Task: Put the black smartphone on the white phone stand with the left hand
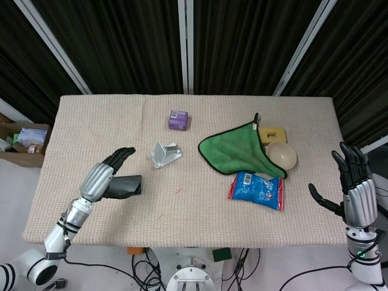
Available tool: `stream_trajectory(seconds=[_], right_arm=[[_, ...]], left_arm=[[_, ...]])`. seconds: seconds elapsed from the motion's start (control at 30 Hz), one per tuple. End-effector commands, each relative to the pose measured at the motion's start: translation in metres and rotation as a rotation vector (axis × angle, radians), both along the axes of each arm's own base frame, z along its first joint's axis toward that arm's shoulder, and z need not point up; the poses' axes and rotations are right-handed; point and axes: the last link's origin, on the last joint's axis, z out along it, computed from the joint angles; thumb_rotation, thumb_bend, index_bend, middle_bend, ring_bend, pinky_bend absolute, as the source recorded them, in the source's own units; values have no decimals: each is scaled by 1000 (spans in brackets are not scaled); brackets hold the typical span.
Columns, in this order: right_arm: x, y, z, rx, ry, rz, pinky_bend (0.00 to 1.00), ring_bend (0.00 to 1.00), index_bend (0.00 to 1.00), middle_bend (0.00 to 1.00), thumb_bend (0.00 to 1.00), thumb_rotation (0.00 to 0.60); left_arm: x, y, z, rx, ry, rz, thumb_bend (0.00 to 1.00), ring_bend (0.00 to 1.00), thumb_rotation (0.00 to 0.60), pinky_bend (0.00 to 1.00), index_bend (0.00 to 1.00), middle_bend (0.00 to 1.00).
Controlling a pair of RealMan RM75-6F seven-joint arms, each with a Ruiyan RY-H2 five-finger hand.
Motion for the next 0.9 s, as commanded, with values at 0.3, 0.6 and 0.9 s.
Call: stream_trajectory(seconds=[0.3, 0.6, 0.9], right_arm=[[-12, -1, 0, 4, -36, -13, 0, 0, 0, 0, 306, 600], [-13, -1, 4, -12, -33, -14, 0, 0, 0, 0, 305, 600], [-13, -1, 3, -25, -38, -14, 0, 0, 0, 0, 318, 600]], left_arm=[[-2, -1, -6, 2, 43, 2, 88, 32, 600, 193, 51, 51], [-30, -8, -10, -103, 286, 135, 79, 31, 600, 193, 105, 58], [-34, -7, -45, -195, 367, 222, 73, 31, 593, 194, 110, 66]])
